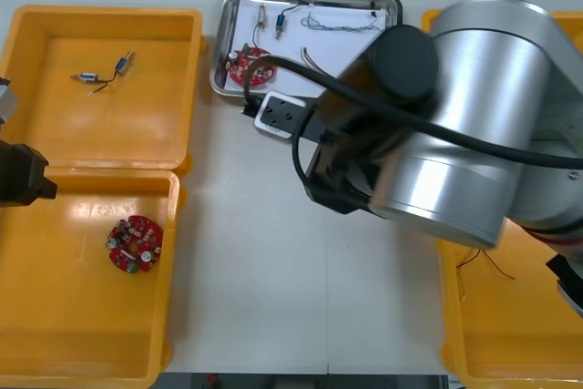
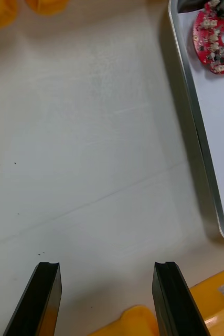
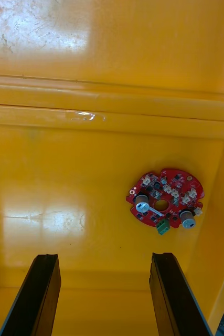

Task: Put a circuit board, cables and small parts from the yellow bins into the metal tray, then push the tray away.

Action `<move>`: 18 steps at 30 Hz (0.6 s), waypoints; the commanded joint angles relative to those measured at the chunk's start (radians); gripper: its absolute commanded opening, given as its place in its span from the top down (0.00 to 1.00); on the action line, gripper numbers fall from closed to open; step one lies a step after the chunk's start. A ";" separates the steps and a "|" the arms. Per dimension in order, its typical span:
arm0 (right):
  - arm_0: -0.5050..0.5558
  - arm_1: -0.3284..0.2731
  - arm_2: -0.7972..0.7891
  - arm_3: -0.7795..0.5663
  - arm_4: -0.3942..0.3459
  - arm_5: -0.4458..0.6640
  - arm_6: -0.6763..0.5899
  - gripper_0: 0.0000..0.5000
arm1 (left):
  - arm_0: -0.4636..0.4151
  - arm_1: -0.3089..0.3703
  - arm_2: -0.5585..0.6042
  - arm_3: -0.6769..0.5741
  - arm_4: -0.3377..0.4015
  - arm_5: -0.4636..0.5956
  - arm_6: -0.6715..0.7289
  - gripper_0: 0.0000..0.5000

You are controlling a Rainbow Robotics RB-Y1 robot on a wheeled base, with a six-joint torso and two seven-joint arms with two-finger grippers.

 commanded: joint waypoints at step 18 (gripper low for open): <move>0.554 -0.202 -0.829 -0.253 -0.370 0.003 -0.252 0.00 | 0.017 0.046 0.031 -0.027 -0.009 0.004 -0.071 0.00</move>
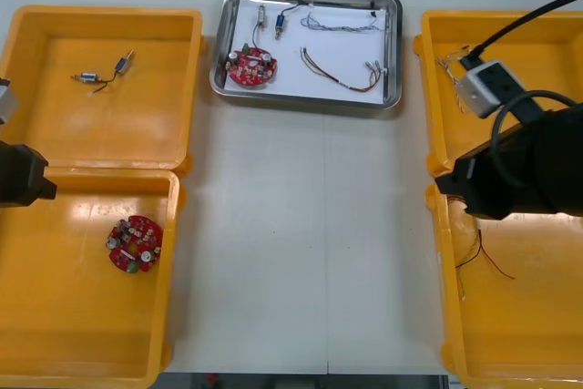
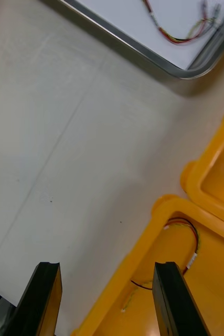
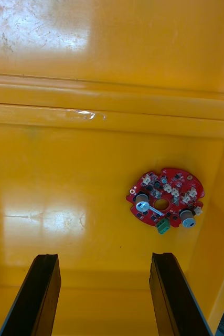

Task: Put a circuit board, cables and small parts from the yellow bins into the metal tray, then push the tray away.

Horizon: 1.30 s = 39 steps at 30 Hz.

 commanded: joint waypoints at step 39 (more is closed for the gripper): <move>0.183 -0.032 -0.414 0.402 0.117 0.003 -0.013 0.00 | 0.016 0.046 0.030 -0.026 -0.009 0.004 -0.071 0.00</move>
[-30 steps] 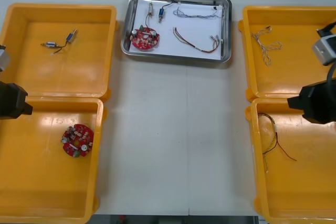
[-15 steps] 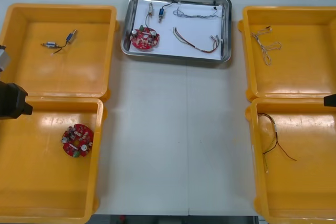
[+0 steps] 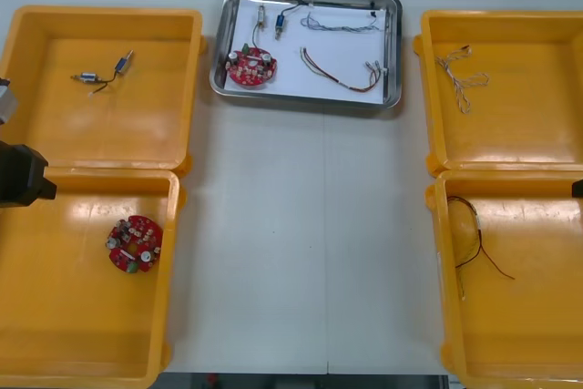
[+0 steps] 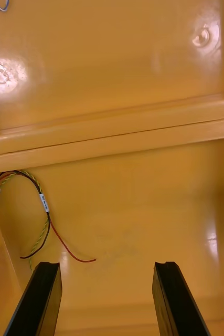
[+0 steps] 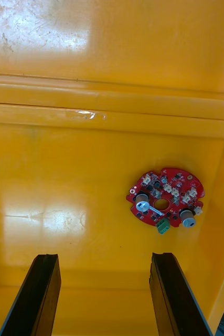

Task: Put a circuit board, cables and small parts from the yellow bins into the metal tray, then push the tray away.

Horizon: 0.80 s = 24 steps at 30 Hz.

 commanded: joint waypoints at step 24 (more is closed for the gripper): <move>-0.019 -0.011 0.019 0.024 0.004 0.003 -0.027 0.00 | 0.015 0.046 0.030 -0.026 -0.009 0.004 -0.071 0.00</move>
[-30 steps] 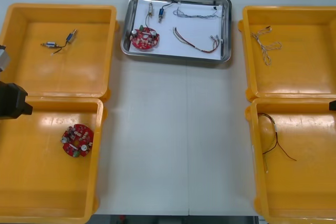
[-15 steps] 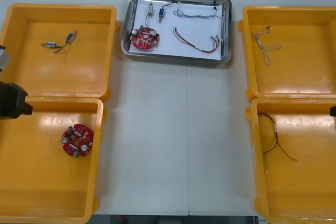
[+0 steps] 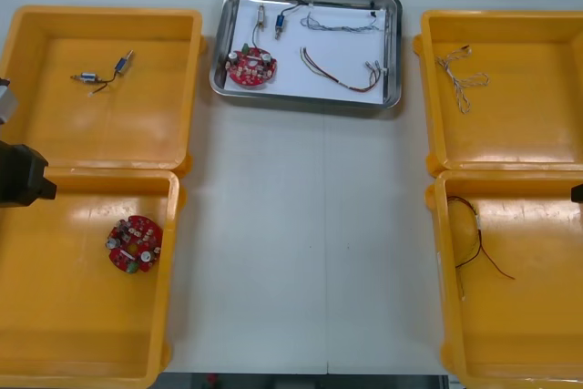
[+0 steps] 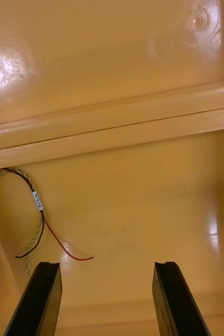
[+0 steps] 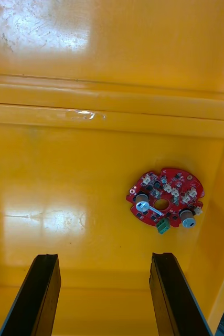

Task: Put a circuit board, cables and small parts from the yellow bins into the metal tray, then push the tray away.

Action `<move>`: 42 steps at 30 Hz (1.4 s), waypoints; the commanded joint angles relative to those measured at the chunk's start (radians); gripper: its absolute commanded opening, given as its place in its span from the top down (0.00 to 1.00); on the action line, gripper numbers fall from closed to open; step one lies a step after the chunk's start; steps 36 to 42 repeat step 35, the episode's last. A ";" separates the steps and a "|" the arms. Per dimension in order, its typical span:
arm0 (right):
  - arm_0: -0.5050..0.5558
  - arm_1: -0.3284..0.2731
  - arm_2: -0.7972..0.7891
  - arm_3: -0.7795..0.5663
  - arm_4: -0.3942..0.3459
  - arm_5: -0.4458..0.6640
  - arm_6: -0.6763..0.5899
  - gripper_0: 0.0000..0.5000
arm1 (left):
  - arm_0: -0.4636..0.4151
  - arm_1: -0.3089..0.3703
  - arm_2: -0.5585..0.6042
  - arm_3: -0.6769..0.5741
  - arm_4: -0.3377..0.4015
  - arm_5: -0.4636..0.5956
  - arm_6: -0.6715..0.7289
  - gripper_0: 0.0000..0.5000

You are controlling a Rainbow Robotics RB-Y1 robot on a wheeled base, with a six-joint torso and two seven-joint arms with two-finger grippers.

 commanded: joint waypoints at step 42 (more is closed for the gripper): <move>-0.018 -0.011 0.012 -0.004 -0.002 0.003 -0.027 0.00 | 0.015 0.046 0.030 -0.026 -0.009 0.004 -0.071 0.00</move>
